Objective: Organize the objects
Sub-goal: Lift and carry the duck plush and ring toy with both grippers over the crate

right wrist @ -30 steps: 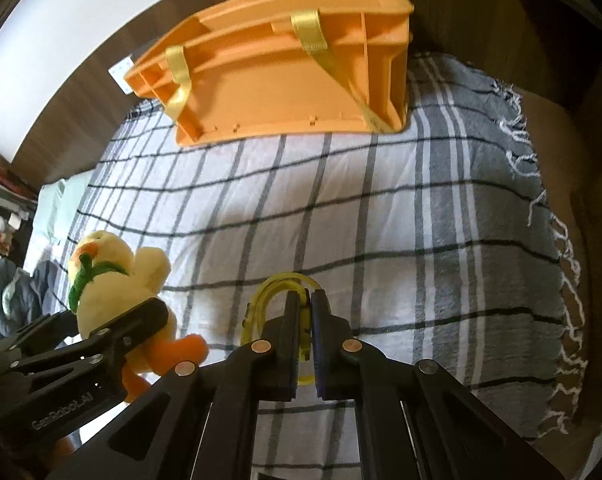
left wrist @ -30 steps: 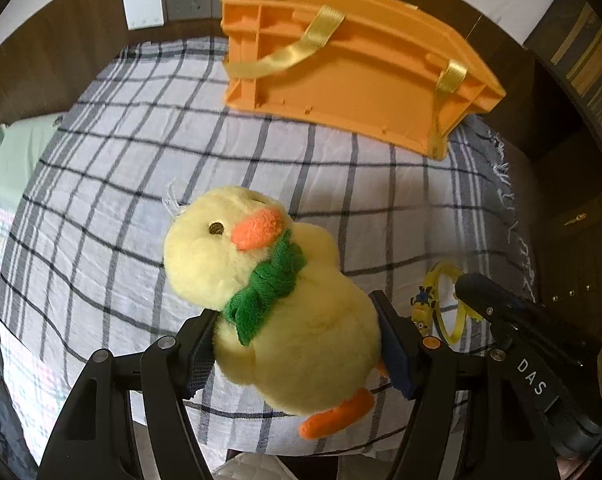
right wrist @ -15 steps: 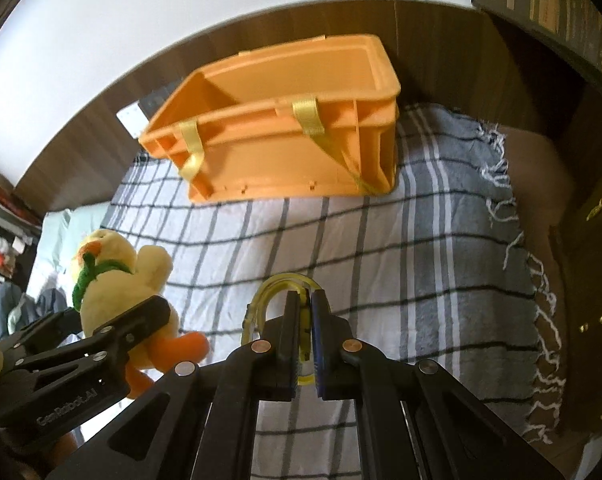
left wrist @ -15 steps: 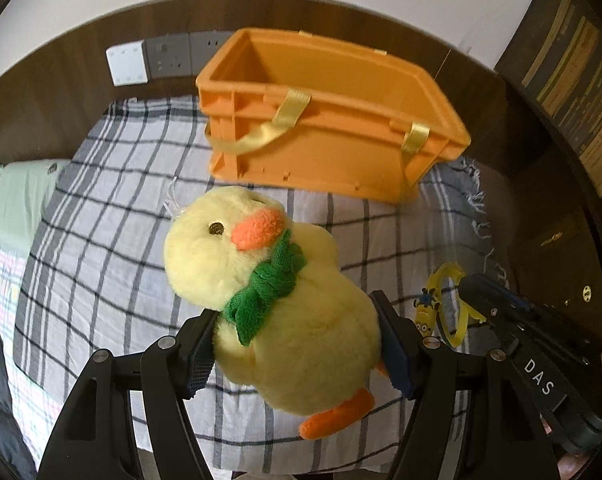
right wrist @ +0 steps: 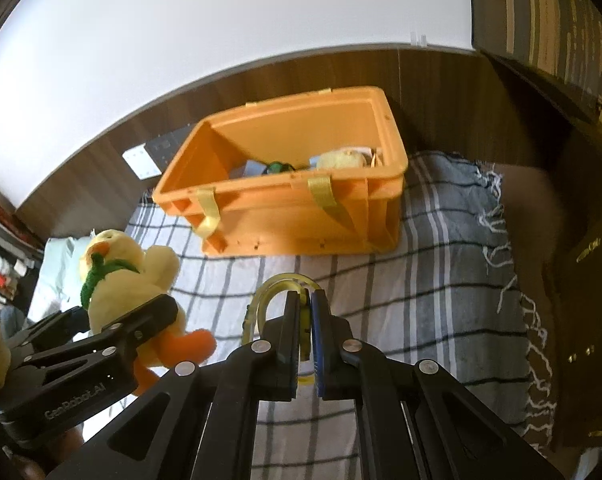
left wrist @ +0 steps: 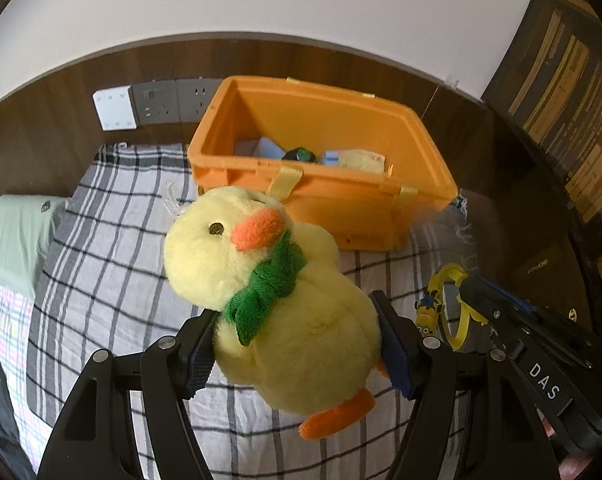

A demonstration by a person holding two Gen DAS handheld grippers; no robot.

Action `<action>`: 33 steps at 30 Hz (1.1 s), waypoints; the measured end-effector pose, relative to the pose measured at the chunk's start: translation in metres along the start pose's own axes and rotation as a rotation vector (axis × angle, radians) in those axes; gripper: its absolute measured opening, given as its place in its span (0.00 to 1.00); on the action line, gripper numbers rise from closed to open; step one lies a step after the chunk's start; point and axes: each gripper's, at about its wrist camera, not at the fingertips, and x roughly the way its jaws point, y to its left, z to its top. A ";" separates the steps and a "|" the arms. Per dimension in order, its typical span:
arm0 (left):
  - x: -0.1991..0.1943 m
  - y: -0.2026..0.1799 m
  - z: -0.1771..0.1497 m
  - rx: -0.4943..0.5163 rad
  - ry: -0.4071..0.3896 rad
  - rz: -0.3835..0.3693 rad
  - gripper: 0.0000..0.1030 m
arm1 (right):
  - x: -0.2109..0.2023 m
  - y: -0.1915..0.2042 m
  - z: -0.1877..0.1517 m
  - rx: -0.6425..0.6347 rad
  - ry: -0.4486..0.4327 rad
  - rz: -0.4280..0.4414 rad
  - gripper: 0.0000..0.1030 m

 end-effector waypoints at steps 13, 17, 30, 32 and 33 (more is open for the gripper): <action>-0.006 0.006 0.037 0.021 -0.051 -0.024 0.67 | -0.003 0.013 0.034 -0.033 -0.042 -0.004 0.06; -0.008 0.006 0.048 0.031 -0.068 -0.028 0.67 | -0.004 0.016 0.043 -0.042 -0.056 -0.003 0.06; -0.007 0.005 0.086 0.048 -0.112 -0.032 0.67 | -0.005 0.021 0.076 -0.086 -0.096 -0.008 0.06; -0.004 0.006 0.093 0.048 -0.116 -0.033 0.67 | -0.003 0.022 0.083 -0.093 -0.101 -0.010 0.06; -0.003 0.006 0.096 0.047 -0.117 -0.032 0.67 | -0.002 0.023 0.085 -0.097 -0.102 -0.011 0.06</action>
